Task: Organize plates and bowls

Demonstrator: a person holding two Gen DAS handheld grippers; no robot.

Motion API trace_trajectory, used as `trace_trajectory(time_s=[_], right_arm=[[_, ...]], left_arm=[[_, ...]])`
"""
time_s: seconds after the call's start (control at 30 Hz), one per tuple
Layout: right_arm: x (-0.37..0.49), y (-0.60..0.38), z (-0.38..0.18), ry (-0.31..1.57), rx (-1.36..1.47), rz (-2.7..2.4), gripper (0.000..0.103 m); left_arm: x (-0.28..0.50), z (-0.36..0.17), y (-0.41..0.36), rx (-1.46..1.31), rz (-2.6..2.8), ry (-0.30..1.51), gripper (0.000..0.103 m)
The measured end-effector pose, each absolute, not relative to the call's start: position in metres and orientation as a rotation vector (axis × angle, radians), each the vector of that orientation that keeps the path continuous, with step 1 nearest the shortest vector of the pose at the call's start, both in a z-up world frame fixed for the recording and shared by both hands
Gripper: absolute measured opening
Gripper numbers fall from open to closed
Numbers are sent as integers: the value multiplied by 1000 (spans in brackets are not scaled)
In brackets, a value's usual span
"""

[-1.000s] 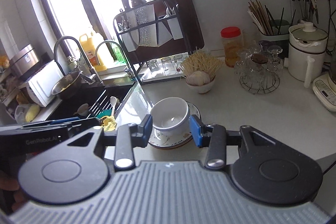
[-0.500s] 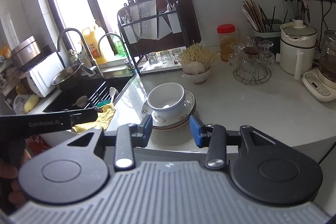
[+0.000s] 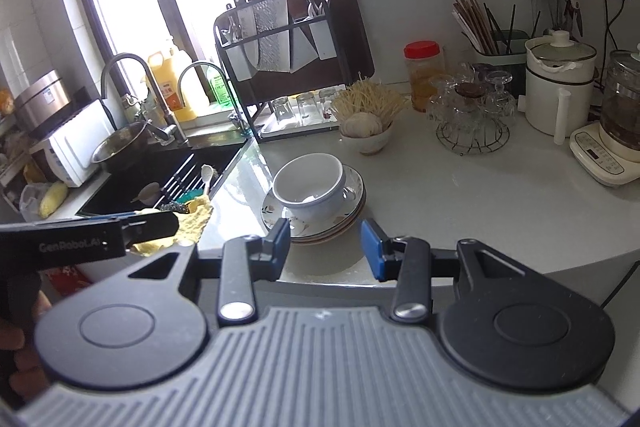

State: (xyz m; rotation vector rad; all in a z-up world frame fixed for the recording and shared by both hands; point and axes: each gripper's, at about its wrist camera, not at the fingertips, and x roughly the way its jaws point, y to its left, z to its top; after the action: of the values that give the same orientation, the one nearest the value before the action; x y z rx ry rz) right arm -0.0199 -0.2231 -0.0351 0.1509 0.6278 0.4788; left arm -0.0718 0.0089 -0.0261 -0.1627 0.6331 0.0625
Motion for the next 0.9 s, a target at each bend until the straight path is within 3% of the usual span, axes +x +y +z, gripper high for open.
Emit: trace_trajectory(time_s=[0.1,0.2,0.23,0.27,0.37,0.6,0.7,0.9], right_arm=[[-19,-223,-36,628,146,465,52],[-17,-224,-36,626,142,458,52],[-17,-224,-36,623,140,456,55],[-16,-224,-37,620,139,455,64],[-14,-225,-36,608,141,442,79],[-13,-224,-34,585,109,397,84],[-12,-225,-35,592,118,386,101],[-15,-227,-38,610,138,373,103]], left_arm=[[-72,-26,14,-173,79,626,86],[-70,-28,16,-168,101,649,91],[-70,-29,17,-167,102,655,93],[-70,-29,18,-166,101,659,94],[-71,-29,18,-162,104,661,96],[-67,-33,18,-147,87,672,98],[-65,-33,17,-139,88,679,98],[-63,-31,13,-130,82,689,98]])
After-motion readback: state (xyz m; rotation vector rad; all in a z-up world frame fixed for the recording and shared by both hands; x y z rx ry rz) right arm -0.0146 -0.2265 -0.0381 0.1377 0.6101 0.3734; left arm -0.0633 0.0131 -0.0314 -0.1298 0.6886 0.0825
